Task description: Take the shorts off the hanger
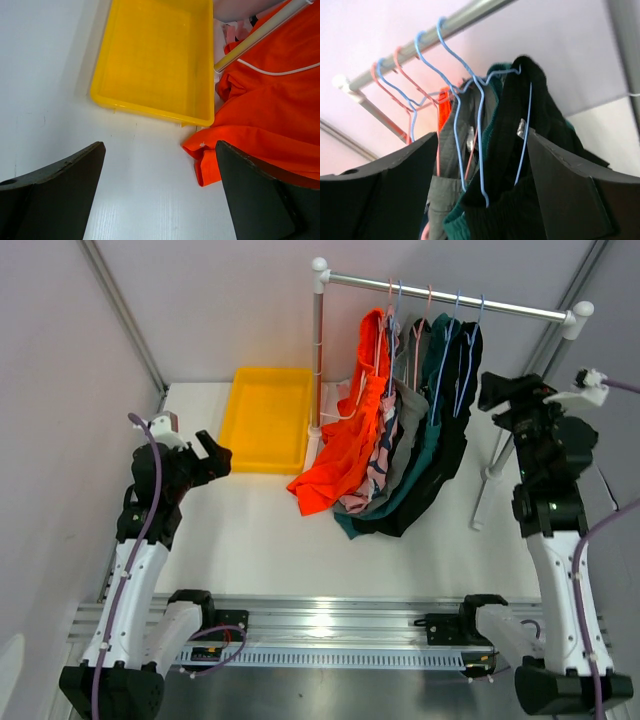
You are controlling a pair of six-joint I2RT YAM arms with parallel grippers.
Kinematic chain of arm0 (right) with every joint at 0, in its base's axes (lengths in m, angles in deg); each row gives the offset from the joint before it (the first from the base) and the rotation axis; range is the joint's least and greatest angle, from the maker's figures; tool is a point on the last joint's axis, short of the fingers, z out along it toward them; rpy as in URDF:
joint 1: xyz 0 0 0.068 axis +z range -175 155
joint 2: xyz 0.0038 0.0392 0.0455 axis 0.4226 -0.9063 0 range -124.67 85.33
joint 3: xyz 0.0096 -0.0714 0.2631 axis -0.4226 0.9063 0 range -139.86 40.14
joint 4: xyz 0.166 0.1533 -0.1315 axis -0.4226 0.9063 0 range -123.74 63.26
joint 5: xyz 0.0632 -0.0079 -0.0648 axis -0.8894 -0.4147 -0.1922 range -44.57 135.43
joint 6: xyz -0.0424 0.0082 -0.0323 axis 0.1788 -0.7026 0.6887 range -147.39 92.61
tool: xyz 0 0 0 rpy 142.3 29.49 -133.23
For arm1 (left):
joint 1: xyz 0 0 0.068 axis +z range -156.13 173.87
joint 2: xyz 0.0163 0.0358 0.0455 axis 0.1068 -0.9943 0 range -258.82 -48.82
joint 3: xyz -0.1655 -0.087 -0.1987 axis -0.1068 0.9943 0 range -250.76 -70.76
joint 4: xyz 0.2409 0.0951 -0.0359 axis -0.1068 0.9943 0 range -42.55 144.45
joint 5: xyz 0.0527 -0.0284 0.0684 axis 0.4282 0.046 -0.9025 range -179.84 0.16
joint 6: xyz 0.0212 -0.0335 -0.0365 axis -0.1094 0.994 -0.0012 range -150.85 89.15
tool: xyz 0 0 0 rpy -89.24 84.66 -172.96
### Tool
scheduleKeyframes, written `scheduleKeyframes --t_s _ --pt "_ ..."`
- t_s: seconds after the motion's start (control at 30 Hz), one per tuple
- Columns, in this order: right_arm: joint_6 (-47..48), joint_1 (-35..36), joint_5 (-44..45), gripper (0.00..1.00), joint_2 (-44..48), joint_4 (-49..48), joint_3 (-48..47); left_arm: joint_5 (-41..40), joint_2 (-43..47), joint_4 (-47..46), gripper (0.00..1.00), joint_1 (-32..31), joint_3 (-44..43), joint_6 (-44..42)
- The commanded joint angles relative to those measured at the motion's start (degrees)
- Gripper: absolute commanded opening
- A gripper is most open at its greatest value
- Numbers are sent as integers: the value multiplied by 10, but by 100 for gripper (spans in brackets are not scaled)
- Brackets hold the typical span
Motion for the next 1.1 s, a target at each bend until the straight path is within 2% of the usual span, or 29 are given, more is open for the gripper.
scheduleKeyframes --t_s 0.0,0.17,0.3,0.47,0.7,0.73,0.87,1.07 --pt "31 47 22 75 -66 -18 -33 30 3 -5 99 8 -2 -10" --pt "65 100 72 73 -153 -26 -91 43 4 -6 99 8 -2 -9" --pt "82 124 96 71 -188 -35 -113 43 5 -6 99 8 1 -7" --pt "98 131 119 61 -211 -36 -123 51 4 -7 99 24 2 -6" --pt "111 132 139 56 -206 -35 -119 54 2 -8 99 24 4 -6" --pt "112 132 143 57 -199 -35 -113 55 1 -7 99 24 4 -6" --pt "115 132 142 92 -176 -36 -104 56 0 -8 99 24 4 -6" --pt "113 131 125 96 -139 -35 -93 56 -2 -8 99 25 5 -7"
